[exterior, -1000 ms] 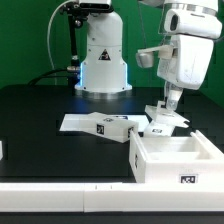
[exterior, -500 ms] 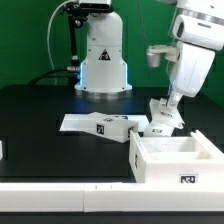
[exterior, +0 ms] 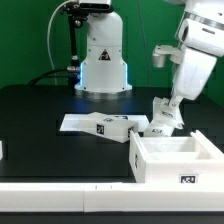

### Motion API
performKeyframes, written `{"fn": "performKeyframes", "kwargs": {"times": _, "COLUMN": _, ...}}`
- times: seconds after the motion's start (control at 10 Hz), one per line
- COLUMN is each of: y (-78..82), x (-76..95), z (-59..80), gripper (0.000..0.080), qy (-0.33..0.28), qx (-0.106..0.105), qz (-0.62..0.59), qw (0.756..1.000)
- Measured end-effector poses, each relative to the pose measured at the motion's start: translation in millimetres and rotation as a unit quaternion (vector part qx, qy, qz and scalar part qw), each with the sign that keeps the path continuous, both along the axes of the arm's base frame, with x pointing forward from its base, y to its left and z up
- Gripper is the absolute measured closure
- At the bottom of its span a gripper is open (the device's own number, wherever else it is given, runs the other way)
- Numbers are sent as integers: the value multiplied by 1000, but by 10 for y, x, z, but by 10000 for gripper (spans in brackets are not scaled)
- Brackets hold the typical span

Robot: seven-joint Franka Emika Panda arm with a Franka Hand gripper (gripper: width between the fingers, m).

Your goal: Assemble cabinet

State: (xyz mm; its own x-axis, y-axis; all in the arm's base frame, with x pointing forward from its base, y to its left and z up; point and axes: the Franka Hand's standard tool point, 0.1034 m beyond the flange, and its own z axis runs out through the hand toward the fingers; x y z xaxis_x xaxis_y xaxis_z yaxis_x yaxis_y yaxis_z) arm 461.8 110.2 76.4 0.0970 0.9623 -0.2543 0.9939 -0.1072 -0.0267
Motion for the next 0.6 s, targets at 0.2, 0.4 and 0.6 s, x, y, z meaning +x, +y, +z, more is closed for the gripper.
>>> {"fn": "performKeyframes", "kwargs": {"times": 0.2, "y": -51, "x": 27, "z": -32, "gripper": 735, "qy": 20, "qx": 2, "qz": 56, "qw": 998}}
{"fn": "performKeyframes", "kwargs": {"times": 0.4, "y": -53, "x": 19, "z": -41, "gripper": 735, "qy": 19, "qx": 1, "qz": 49, "qw": 999}}
{"fn": "performKeyframes", "kwargs": {"times": 0.6, "y": -61, "x": 19, "z": -43, "gripper": 735, "qy": 20, "qx": 1, "qz": 49, "qw": 999}}
